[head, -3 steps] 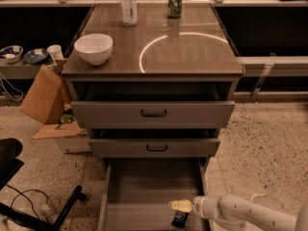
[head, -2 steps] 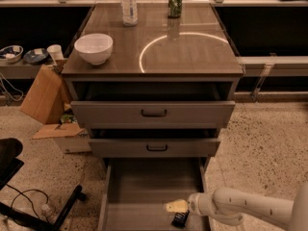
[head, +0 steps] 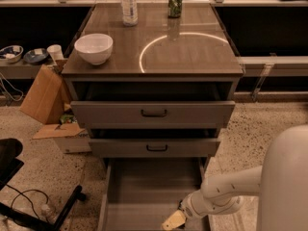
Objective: Place rxbar blueberry into bottom drawer
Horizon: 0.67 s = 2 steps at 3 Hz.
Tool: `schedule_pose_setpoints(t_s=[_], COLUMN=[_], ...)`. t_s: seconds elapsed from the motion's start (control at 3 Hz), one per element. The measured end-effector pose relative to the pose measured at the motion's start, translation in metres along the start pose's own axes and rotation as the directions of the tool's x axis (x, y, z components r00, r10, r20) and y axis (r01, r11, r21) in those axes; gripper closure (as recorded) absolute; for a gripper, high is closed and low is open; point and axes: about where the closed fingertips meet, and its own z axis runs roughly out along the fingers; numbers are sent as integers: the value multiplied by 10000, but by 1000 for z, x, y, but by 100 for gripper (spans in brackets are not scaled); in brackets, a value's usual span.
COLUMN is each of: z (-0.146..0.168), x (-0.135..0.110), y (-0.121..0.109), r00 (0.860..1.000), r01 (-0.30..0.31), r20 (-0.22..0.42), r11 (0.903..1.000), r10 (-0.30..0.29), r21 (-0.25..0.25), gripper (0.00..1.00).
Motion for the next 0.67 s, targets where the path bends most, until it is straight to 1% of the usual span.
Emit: schedule_pose_setpoints(t_s=[0.33, 0.67], z=[-44, -88], x=[-19, -47], y=[36, 66], r00=[9842, 9459], r01=[1769, 2903], r20=[-28, 1140], r11=[9833, 9493], r10=[-1769, -3037], r21=[432, 1206], gripper=[0, 0])
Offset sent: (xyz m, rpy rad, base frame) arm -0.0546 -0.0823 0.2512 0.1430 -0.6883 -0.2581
